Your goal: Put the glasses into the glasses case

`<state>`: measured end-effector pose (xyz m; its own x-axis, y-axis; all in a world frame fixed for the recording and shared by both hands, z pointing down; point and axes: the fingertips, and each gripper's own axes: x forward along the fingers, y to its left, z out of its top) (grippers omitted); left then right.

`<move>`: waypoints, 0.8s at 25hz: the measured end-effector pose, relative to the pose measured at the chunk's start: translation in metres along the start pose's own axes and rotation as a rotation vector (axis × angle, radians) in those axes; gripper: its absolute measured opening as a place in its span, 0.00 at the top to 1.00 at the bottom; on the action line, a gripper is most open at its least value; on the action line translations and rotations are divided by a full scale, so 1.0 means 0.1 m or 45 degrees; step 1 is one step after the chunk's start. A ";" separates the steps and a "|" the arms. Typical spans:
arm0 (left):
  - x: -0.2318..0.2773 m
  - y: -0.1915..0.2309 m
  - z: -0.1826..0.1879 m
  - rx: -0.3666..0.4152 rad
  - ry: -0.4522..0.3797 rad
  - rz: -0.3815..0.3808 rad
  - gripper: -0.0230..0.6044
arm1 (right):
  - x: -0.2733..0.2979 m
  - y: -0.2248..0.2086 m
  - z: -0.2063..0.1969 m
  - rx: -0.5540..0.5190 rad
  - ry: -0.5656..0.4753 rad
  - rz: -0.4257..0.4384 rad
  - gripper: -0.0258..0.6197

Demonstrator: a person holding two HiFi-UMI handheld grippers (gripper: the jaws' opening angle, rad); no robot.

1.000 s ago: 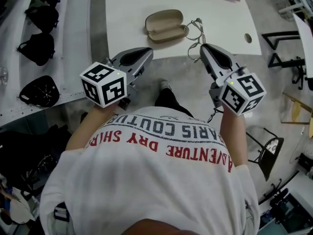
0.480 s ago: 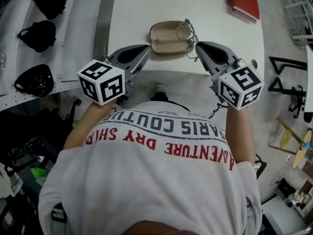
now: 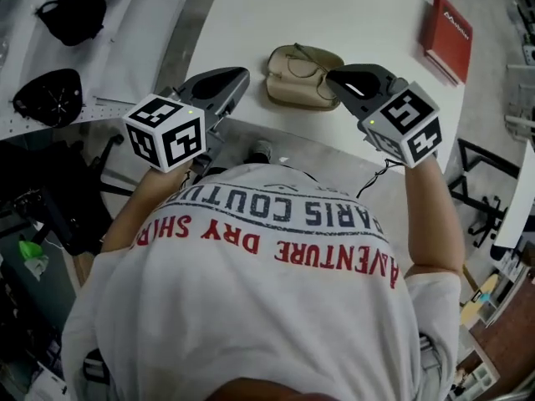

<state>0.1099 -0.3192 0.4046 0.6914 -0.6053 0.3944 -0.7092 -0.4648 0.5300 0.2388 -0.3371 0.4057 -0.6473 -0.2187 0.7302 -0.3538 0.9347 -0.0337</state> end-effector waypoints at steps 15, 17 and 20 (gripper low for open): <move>0.06 0.37 -0.23 -0.107 -0.022 0.136 0.92 | 0.67 0.12 -0.42 -0.287 0.307 0.300 0.91; 0.09 0.41 -0.26 -0.114 -0.021 0.140 0.92 | 0.73 0.12 -0.50 -0.287 0.333 0.320 0.91; 0.14 0.43 -0.30 -0.121 -0.013 0.133 0.92 | 0.78 0.11 -0.56 -0.287 0.354 0.336 0.91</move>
<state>0.0935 -0.3288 0.4553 0.6128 -0.6538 0.4439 -0.7607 -0.3359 0.5554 0.2217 -0.3287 0.5005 -0.4788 0.0908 0.8732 -0.0248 0.9928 -0.1168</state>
